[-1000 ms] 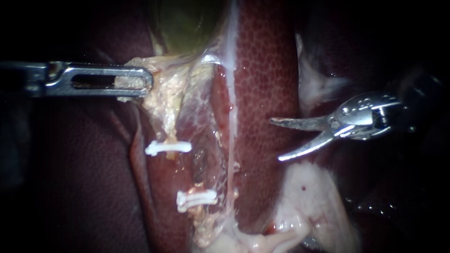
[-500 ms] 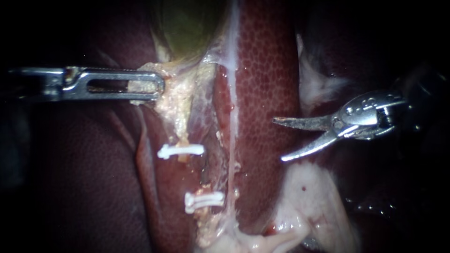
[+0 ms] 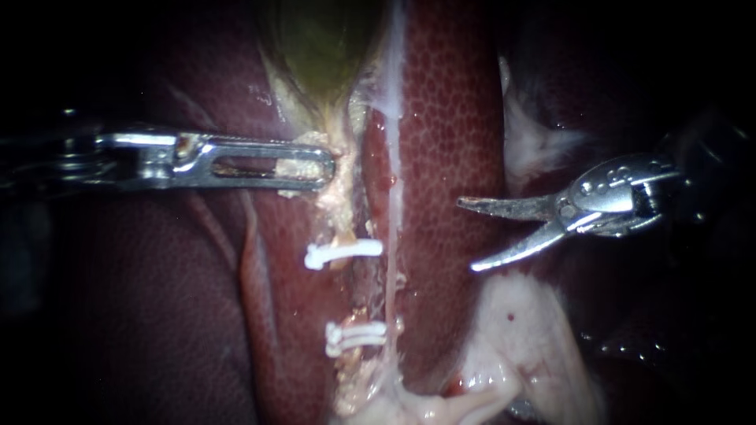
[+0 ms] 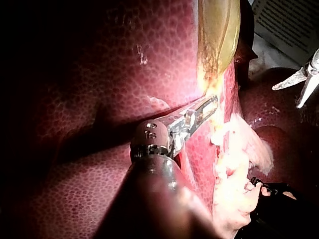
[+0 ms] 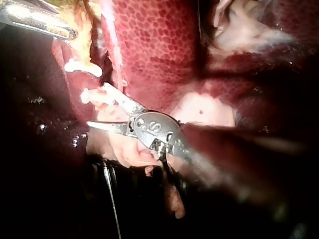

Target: Go back from the cut left tube

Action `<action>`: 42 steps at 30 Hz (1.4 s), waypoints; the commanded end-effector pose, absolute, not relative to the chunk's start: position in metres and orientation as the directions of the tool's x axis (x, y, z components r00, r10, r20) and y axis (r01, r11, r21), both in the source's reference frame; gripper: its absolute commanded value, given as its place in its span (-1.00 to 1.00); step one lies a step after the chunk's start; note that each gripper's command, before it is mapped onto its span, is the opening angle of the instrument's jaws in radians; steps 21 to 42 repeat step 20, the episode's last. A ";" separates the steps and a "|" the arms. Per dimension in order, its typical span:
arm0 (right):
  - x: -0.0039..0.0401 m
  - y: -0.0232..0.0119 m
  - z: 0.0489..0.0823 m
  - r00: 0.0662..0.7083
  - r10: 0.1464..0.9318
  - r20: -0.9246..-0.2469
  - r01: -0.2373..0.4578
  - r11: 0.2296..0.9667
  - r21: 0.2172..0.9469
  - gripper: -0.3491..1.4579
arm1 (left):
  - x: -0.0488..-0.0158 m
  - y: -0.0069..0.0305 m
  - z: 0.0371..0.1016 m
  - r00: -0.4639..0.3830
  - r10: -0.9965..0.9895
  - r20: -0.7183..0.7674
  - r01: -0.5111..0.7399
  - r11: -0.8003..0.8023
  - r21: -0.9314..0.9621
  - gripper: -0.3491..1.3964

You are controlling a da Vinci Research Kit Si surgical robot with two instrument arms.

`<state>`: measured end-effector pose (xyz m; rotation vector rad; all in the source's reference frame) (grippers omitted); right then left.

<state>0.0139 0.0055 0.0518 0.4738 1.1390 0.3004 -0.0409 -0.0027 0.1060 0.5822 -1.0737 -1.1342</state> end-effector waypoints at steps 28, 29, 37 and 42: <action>0.0140 0.0054 0.0515 0.390 0.463 -0.796 0.008 0.863 0.506 0.97 | -0.0407 -0.0027 0.1059 0.038 -0.924 0.380 0.431 0.359 0.828 -1.00; 0.0140 0.0054 0.0515 0.390 0.463 -0.796 0.008 0.863 0.506 0.97 | -0.0407 -0.0027 0.1059 0.038 -0.924 0.380 0.431 0.359 0.828 -1.00; 0.0140 0.0054 0.0515 0.390 0.463 -0.796 0.008 0.863 0.506 0.97 | -0.0407 -0.0027 0.1059 0.038 -0.924 0.380 0.431 0.359 0.828 -1.00; 0.0140 0.0054 0.0515 0.390 0.463 -0.796 0.008 0.863 0.506 0.97 | -0.0407 -0.0027 0.1059 0.038 -0.924 0.380 0.431 0.359 0.828 -1.00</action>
